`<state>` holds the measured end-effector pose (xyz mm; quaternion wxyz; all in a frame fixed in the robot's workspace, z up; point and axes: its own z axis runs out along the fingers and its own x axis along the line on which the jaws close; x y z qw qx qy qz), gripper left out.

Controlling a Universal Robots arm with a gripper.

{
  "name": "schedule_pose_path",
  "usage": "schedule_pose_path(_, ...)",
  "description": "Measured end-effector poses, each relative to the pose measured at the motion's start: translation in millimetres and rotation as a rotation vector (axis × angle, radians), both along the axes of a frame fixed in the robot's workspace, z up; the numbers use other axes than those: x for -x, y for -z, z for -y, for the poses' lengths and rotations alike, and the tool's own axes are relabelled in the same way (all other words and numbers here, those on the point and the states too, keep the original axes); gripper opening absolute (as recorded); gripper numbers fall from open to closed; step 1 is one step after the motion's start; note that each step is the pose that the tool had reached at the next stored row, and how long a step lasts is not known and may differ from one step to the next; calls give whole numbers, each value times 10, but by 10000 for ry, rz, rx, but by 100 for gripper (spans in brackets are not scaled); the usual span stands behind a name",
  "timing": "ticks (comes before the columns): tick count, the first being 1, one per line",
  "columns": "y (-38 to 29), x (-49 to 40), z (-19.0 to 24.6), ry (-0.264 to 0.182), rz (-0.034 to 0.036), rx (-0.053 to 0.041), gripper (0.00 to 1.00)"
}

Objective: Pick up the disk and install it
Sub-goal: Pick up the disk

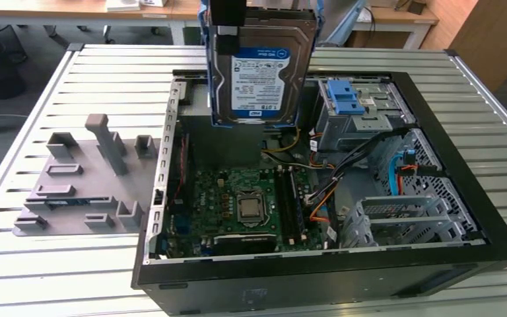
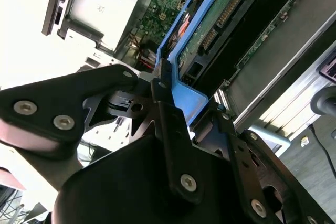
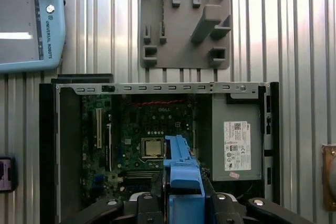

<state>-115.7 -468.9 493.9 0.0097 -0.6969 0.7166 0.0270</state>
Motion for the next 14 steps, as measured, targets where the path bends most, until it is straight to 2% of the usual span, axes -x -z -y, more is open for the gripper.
schedule_pose_path(9,11,-333,0,-1,-2,0,36)
schedule_pose_path(11,13,-378,0,-1,0,-1,36)
schedule_pose_path(14,13,-381,1,0,-1,-1,36)
